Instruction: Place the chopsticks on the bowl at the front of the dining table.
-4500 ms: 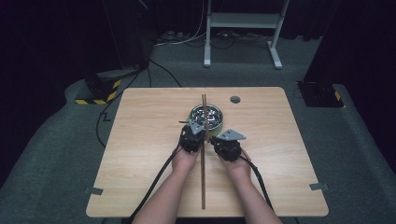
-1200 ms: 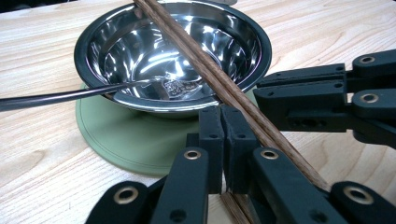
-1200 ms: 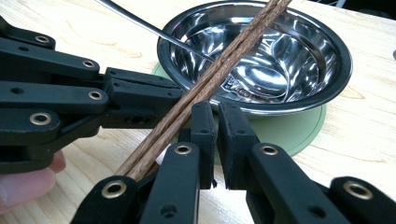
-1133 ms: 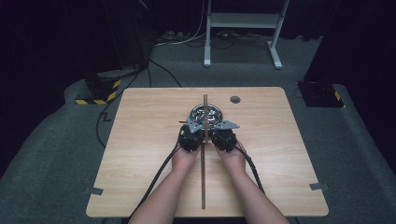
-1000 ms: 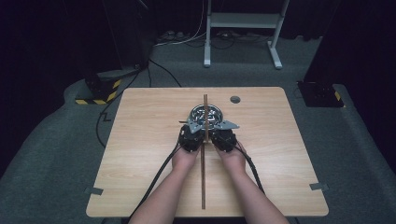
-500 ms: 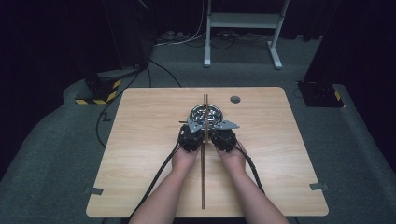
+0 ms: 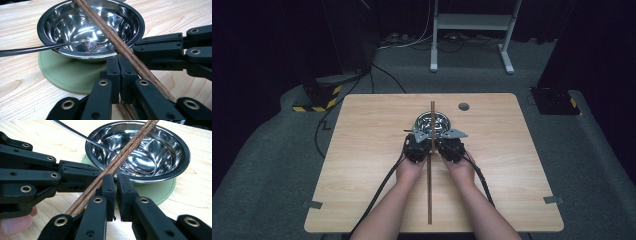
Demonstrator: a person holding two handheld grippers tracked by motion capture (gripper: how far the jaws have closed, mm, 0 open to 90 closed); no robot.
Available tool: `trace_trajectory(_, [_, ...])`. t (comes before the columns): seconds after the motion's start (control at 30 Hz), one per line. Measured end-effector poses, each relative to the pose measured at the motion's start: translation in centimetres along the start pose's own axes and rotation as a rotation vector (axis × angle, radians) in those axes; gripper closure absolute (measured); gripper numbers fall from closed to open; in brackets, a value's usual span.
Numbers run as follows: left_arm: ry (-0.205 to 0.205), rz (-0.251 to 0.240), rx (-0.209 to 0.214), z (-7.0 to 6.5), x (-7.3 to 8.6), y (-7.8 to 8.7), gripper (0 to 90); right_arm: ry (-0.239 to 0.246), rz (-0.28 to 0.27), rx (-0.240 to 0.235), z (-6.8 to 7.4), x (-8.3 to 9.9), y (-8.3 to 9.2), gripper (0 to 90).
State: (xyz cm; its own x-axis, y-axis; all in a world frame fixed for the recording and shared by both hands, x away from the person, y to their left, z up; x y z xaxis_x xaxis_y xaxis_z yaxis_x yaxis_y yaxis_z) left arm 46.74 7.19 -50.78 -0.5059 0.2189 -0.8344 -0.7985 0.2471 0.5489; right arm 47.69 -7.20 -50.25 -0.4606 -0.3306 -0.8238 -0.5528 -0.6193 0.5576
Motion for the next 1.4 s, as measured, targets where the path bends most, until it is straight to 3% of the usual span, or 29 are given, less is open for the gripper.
trace_trajectory(0.37, [-0.003, 0.004, -0.008, 0.1, 0.1, 0.0, 86.9, -0.005, -0.006, 0.004, 0.0, -0.1, 0.0, 83.7])
trace_trajectory(0.8, [-0.001, -0.001, -0.020, 0.8, 0.3, 1.1, 84.5, -0.007, -0.011, 0.013, -0.2, 0.0, 0.9, 79.6])
trace_trajectory(1.07, [-0.034, 0.015, -0.037, 1.7, 1.2, 2.7, 71.4, -0.036, 0.004, 0.037, -0.9, 1.4, 2.7, 68.0])
trace_trajectory(1.4, [-0.031, 0.052, -0.059, 4.5, 3.3, 5.6, 54.4, -0.051, 0.037, 0.074, -2.1, 4.2, 6.1, 56.2])
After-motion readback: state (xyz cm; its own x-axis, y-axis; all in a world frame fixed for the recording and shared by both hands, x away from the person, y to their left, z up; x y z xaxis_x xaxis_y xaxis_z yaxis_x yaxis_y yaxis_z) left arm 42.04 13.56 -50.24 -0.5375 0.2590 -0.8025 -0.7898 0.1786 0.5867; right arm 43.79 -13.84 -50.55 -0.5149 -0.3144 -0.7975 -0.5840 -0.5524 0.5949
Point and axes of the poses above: each handheld gripper's, and its own axes: y roughly backward along the jaws, x roughly out of its underside, z roughly to its left, the point moved 1 cm from there along -y, roughly forward along the jaws, and after that the axes turned 10 degrees about -x, right-handed, at the moved point
